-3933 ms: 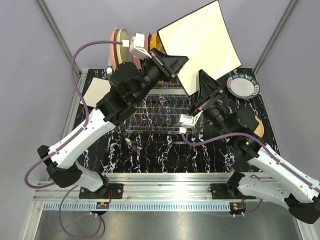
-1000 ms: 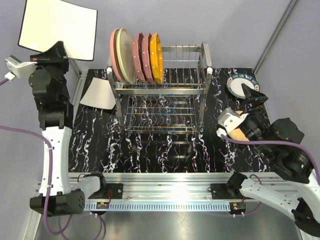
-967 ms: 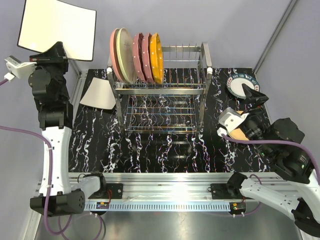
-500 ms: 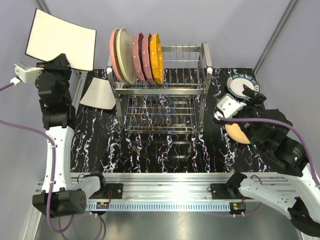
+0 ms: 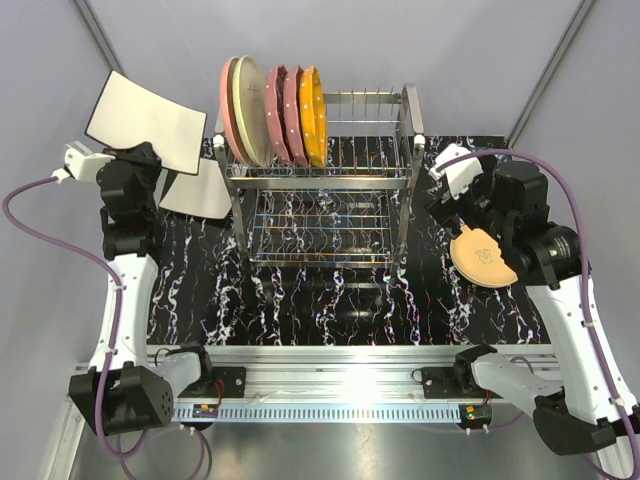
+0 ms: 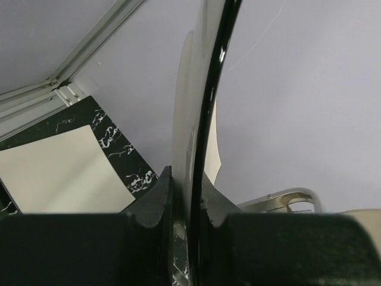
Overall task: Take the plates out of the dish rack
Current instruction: Place the plate on the table
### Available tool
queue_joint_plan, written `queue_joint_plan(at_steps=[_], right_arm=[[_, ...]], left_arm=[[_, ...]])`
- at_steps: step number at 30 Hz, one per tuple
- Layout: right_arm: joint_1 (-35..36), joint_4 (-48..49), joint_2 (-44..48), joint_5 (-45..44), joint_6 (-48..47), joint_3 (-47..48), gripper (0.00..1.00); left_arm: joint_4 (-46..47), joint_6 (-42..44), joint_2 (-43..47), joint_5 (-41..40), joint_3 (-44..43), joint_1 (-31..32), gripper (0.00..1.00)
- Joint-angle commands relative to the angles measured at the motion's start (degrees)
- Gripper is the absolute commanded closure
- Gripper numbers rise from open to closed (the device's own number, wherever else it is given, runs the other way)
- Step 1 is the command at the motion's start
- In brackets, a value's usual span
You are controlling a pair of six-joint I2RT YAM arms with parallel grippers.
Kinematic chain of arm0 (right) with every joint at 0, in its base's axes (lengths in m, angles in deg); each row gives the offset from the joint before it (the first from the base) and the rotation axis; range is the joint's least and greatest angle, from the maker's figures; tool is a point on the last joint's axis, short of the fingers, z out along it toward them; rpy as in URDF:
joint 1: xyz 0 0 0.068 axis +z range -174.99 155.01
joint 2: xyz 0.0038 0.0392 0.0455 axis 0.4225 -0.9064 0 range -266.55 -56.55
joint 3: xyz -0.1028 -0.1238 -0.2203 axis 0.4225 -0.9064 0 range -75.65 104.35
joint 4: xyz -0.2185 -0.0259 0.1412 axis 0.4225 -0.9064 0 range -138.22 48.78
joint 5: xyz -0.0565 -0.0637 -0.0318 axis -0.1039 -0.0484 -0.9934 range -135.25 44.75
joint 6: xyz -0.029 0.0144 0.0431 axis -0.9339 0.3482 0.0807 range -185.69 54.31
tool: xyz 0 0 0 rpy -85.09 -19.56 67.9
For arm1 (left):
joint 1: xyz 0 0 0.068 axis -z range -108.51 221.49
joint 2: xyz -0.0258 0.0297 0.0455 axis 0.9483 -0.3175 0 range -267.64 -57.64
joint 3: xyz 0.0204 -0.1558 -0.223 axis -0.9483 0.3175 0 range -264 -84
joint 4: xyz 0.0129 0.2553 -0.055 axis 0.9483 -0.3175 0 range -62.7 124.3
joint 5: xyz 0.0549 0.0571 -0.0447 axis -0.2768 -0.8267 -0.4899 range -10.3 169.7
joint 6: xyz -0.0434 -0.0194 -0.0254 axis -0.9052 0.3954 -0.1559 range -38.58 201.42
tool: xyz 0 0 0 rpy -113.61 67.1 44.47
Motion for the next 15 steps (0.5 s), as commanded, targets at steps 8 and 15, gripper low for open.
queue_joint_plan(at_steps=[8, 15], right_arm=[[-7.1, -8.9, 0.7, 24.4, 2.5, 0.0, 0.00], [-7.5, -8.7, 0.6, 32.4, 2.9, -8.2, 0.00]], left_arm=[[25.9, -0.8, 1.8, 3.1, 5.9, -0.6, 1.00], [30.4, -2.3, 1.0, 3.8, 12.9, -0.7, 1.00]])
